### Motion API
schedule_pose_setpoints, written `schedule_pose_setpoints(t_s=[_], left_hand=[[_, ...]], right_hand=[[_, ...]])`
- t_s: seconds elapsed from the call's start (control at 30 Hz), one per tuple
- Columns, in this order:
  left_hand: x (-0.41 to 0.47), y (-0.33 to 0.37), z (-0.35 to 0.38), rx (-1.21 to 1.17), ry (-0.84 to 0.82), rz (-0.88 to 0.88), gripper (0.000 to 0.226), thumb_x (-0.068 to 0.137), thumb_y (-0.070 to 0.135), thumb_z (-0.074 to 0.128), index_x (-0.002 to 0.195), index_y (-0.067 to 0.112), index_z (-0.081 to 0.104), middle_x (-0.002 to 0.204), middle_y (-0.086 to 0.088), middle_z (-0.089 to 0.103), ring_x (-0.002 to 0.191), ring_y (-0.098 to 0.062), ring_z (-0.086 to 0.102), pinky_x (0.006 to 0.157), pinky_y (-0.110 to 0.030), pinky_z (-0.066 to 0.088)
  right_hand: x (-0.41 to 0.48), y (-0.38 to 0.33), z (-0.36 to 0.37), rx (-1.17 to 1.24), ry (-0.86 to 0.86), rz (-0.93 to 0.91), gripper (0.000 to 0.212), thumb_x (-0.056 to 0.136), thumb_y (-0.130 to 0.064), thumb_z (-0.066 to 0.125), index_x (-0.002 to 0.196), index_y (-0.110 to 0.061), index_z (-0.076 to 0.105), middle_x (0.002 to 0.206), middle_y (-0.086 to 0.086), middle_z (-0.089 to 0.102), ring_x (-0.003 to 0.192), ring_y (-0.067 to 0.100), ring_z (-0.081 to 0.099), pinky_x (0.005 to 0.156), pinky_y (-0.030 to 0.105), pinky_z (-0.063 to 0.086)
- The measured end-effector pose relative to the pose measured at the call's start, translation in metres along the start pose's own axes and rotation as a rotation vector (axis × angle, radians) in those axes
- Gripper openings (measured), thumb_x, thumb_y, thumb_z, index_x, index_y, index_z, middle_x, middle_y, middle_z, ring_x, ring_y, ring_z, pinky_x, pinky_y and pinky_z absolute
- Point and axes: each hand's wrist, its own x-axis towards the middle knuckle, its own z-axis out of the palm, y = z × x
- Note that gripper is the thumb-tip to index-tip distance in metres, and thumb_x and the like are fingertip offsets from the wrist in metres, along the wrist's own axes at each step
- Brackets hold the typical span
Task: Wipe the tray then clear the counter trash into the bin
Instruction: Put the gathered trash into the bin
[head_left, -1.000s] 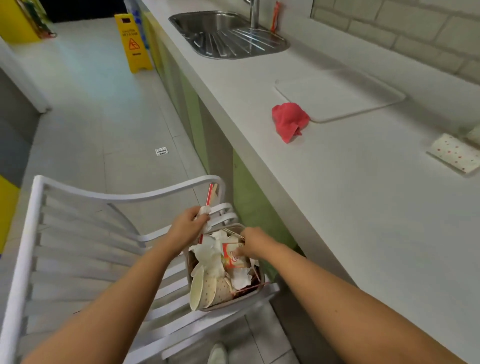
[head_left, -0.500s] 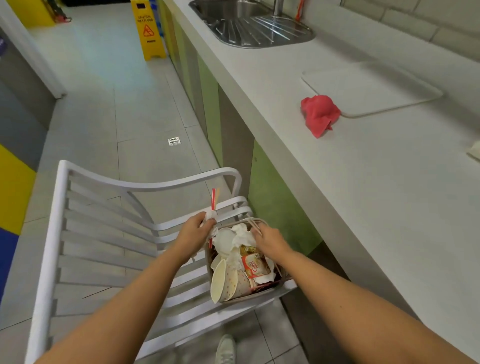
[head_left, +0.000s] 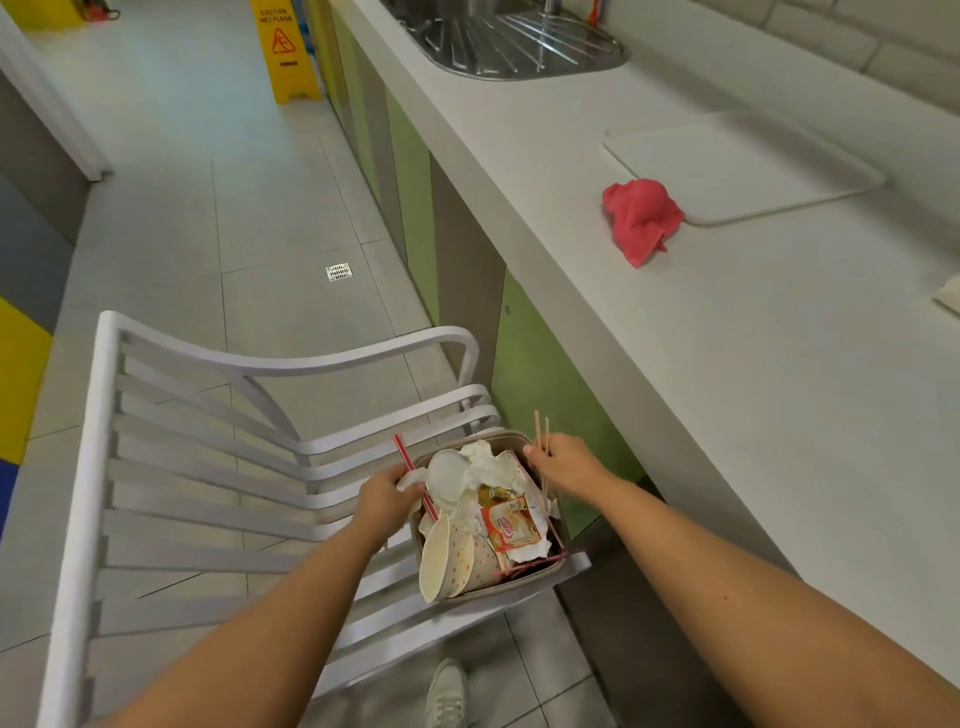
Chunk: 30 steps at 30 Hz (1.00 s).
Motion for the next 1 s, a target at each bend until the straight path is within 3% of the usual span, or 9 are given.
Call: schedule_pose_setpoints(t_s=[0.07,0.17,0.3,0.37,0.53,0.7,0.8,0.9,1.0], left_hand=[[0.003,-0.005,0.006,0.048,0.004,0.000,0.027,0.090,0.017,0.058,0.115,0.009,0.062,0.111,-0.012,0.066,0.089,-0.020,0.057,0.073,-0.027,0.046],[0.006,-0.005,0.014,0.042,0.037,-0.007,0.030,0.091,0.018,0.055,0.120,0.008,0.060,0.114,-0.012,0.065,0.097,-0.024,0.060,0.081,-0.030,0.045],[0.010,-0.001,0.011,0.030,0.193,0.031,0.029,0.093,0.024,0.051,0.116,0.008,0.060,0.110,-0.013,0.067,0.089,-0.023,0.059,0.075,-0.030,0.044],[0.012,-0.004,0.009,0.111,0.208,0.057,0.029,0.094,0.026,0.051,0.115,0.008,0.061,0.109,-0.013,0.067,0.091,-0.026,0.060,0.074,-0.030,0.045],[0.011,-0.009,0.013,0.247,-0.009,-0.043,0.039,0.090,0.030,0.057,0.124,0.011,0.057,0.119,-0.011,0.063,0.098,-0.024,0.059,0.077,-0.028,0.043],[0.018,-0.009,0.001,0.231,0.031,-0.042,0.041,0.090,0.039,0.055,0.113,0.005,0.060,0.107,-0.014,0.065,0.097,-0.028,0.060,0.076,-0.031,0.044],[0.021,-0.004,-0.005,0.143,0.069,-0.023,0.041,0.094,0.041,0.047,0.098,0.003,0.062,0.091,-0.015,0.066,0.084,-0.029,0.060,0.072,-0.035,0.047],[0.020,0.007,-0.006,0.092,0.095,0.016,0.042,0.097,0.040,0.039,0.084,0.004,0.058,0.078,-0.012,0.058,0.074,-0.027,0.053,0.067,-0.033,0.043],[0.020,0.019,-0.005,0.049,0.088,0.062,0.039,0.099,0.040,0.034,0.084,0.011,0.053,0.087,-0.012,0.058,0.083,-0.030,0.055,0.077,-0.039,0.047]], right_hand=[[0.000,0.001,0.001,-0.014,0.013,0.013,0.028,0.098,-0.022,0.046,0.079,-0.007,0.058,0.064,-0.002,0.046,0.057,0.008,0.042,0.051,0.019,0.032],[-0.001,0.001,-0.001,-0.041,0.044,0.040,0.035,0.097,-0.021,0.048,0.063,-0.015,0.048,0.065,-0.002,0.047,0.059,0.010,0.046,0.053,0.021,0.036],[0.000,-0.002,-0.003,-0.043,0.030,0.080,0.033,0.097,-0.020,0.049,0.063,-0.019,0.048,0.078,0.007,0.059,0.079,0.025,0.061,0.077,0.036,0.053],[0.001,-0.001,-0.003,-0.065,0.024,0.087,0.033,0.096,-0.020,0.050,0.063,-0.017,0.048,0.081,0.011,0.061,0.082,0.028,0.064,0.072,0.034,0.053],[0.005,0.003,0.003,-0.134,-0.040,0.111,0.033,0.094,-0.018,0.053,0.062,-0.015,0.047,0.070,0.002,0.053,0.076,0.021,0.058,0.055,0.020,0.042],[0.013,0.012,0.010,-0.199,-0.041,0.147,0.033,0.092,-0.013,0.055,0.061,-0.016,0.044,0.069,0.001,0.051,0.078,0.022,0.057,0.051,0.018,0.039],[0.017,0.021,0.017,-0.236,-0.058,0.178,0.032,0.092,-0.013,0.056,0.062,-0.015,0.044,0.080,0.007,0.056,0.078,0.022,0.056,0.053,0.020,0.041],[0.018,0.030,0.024,-0.241,-0.084,0.184,0.013,0.090,-0.017,0.060,0.083,-0.006,0.062,0.095,0.011,0.064,0.083,0.020,0.058,0.070,0.027,0.051],[0.017,0.034,0.020,-0.244,-0.119,0.140,0.027,0.082,-0.025,0.070,0.106,-0.011,0.065,0.101,0.003,0.062,0.100,0.021,0.059,0.090,0.033,0.051]])
